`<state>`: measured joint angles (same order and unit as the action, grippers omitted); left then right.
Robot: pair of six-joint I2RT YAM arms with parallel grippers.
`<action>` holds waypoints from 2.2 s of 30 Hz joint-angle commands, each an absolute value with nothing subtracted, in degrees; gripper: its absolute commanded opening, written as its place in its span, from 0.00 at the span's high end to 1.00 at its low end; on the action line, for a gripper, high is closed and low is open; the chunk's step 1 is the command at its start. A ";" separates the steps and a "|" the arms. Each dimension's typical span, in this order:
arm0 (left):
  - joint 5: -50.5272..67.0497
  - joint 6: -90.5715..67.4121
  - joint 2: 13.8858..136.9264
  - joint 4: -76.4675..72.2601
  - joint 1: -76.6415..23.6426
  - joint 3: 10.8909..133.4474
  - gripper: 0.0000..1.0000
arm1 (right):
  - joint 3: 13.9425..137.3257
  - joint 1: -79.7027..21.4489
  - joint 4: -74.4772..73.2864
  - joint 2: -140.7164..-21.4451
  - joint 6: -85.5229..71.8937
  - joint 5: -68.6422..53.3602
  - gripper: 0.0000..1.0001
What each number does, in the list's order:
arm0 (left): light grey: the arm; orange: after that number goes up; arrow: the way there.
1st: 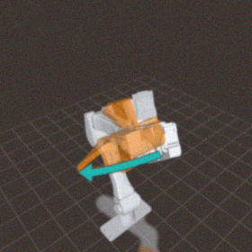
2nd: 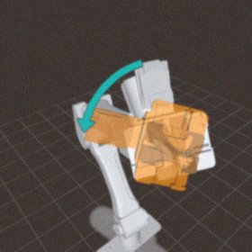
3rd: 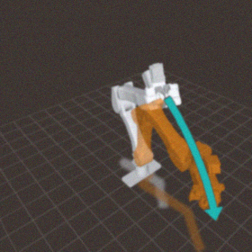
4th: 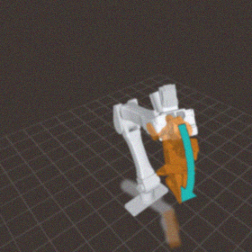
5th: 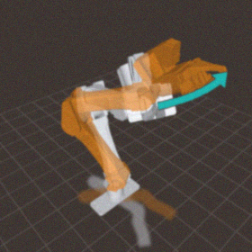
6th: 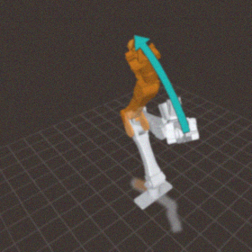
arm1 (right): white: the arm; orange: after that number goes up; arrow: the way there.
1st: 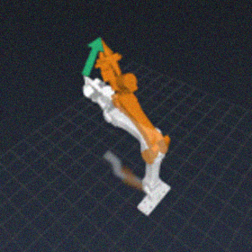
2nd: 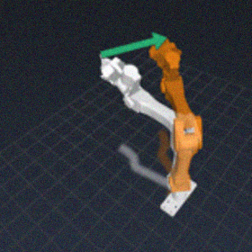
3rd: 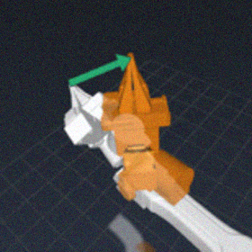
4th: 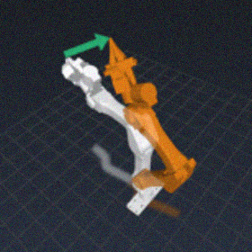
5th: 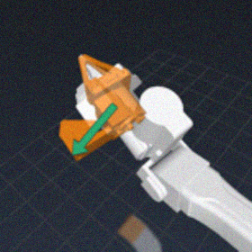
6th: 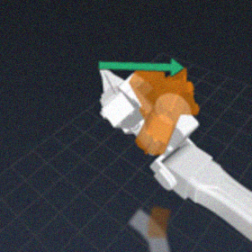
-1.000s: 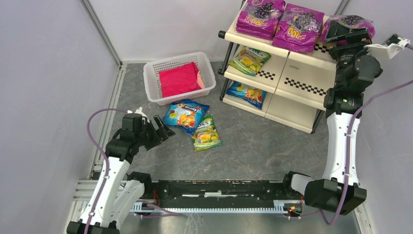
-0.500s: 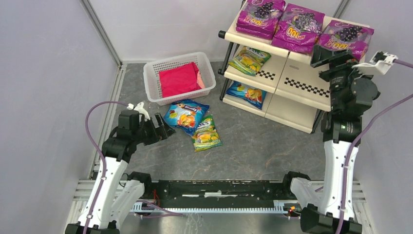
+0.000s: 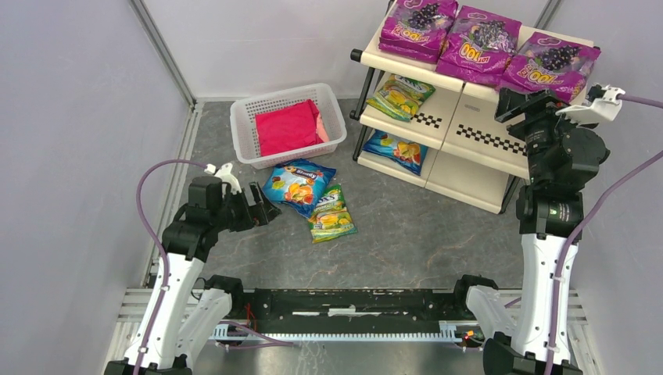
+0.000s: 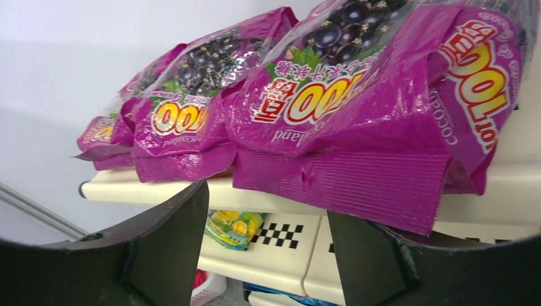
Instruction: Place and organize the candy bags onto the shelf
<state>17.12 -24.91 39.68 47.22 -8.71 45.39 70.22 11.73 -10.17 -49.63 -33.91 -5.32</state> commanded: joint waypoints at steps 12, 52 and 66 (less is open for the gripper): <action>19.33 -21.81 39.81 46.76 -8.53 47.38 0.06 | 78.12 11.66 -14.92 -50.65 -21.58 13.03 0.26; 21.39 -21.41 42.05 46.21 -8.54 47.29 0.06 | 85.37 14.18 -6.42 -61.86 -5.87 6.48 0.37; 21.76 -21.37 41.76 46.01 -8.53 47.20 0.05 | 94.11 14.07 -5.30 -59.89 -12.93 -12.58 0.02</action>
<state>20.08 -24.38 42.33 47.44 -8.71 45.39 94.89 14.00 -12.27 -62.46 -6.94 0.60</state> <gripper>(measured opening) 0.944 0.973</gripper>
